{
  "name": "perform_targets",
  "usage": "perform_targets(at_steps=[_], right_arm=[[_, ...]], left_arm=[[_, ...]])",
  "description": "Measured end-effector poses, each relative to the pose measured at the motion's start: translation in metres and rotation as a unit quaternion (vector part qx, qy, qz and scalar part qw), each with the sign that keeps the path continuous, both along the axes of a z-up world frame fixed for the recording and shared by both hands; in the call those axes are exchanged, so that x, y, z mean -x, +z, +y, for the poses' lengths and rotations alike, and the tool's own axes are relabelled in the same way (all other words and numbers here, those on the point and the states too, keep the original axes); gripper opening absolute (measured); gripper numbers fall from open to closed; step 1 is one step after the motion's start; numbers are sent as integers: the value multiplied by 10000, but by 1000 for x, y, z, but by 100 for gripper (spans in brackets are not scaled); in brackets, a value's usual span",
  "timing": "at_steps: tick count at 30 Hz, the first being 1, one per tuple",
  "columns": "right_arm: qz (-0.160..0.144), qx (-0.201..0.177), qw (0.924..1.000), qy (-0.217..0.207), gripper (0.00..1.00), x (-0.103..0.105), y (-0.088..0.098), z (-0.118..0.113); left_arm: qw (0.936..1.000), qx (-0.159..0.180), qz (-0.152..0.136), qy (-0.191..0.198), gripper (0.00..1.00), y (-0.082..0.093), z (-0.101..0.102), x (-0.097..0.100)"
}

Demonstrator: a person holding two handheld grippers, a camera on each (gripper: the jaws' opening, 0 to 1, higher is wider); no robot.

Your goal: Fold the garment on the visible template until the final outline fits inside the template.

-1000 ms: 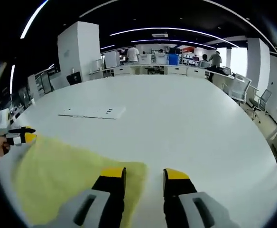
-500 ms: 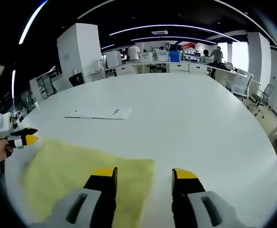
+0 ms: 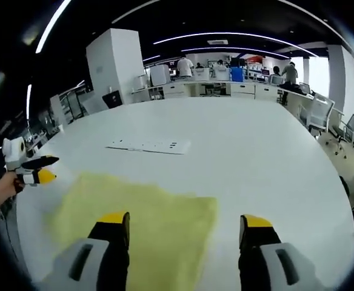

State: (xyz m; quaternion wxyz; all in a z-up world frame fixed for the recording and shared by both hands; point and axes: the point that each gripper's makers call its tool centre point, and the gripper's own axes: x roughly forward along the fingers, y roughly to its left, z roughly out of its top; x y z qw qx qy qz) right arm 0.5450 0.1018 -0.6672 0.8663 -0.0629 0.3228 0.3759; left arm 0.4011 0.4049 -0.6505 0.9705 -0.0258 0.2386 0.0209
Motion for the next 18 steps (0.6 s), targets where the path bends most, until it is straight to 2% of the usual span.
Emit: perform_targets(at_steps=[7, 18], right_arm=[[165, -69, 9997, 178, 75, 23, 3, -8], [374, -152, 9981, 469, 77, 63, 3, -21]], left_arm=[[9989, -295, 112, -338, 85, 4, -14, 24], [9976, -128, 248, -626, 86, -4, -33, 63]])
